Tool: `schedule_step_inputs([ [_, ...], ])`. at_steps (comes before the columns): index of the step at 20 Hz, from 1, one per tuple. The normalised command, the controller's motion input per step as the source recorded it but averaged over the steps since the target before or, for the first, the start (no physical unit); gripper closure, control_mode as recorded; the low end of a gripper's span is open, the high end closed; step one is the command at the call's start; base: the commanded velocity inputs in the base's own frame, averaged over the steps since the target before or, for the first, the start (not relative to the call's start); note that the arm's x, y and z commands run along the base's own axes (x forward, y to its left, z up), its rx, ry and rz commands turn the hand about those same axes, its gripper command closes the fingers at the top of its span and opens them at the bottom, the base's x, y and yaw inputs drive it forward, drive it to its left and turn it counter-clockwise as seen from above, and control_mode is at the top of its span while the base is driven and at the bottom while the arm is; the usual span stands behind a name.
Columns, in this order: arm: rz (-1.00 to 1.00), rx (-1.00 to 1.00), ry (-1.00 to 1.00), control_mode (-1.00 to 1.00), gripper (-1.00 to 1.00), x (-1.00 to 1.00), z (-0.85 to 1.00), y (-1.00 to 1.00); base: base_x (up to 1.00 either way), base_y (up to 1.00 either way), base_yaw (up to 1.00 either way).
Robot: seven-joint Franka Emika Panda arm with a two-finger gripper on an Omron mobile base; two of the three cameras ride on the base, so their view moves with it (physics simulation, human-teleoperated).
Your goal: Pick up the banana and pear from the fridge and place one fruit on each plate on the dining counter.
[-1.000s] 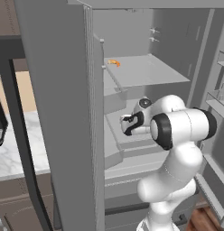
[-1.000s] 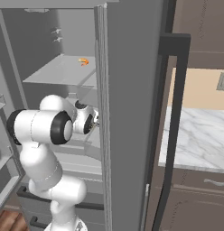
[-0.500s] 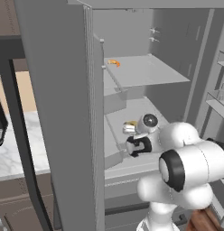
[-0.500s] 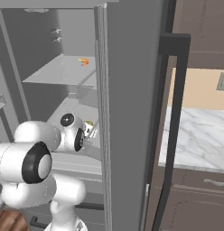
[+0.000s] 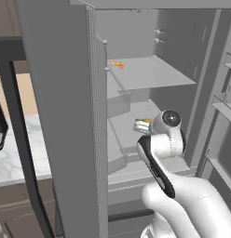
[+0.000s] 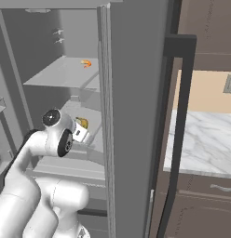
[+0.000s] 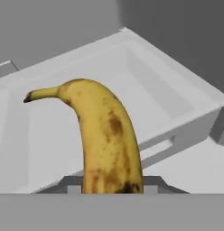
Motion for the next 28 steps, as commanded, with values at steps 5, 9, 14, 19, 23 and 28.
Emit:
schedule_step_inputs([
  [5, -0.06, 0.11, 0.32, -1.0, 1.0, -0.87, 1.0, 0.0, 0.0, 0.0, 0.0],
  [9, 0.0, 0.01, 0.36, -1.0, 1.0, -0.69, 1.0, 0.0, 0.0, 0.0, 0.0],
  [14, 0.0, 0.0, 0.29, -1.0, 1.0, -0.57, 0.86, -0.01, 0.0, 0.0, 0.0],
  [19, 0.0, 0.0, 0.02, -1.0, 1.0, -0.56, 0.46, 0.0, 0.0, 0.0, 0.0],
  [23, 0.04, 0.0, -0.12, -1.0, 1.0, -0.64, 0.32, 0.0, 0.0, 0.0, 0.0],
  [28, 0.13, 0.01, -0.39, -1.0, 1.0, -0.84, 0.36, -0.02, 0.0, 0.0, 0.0],
])
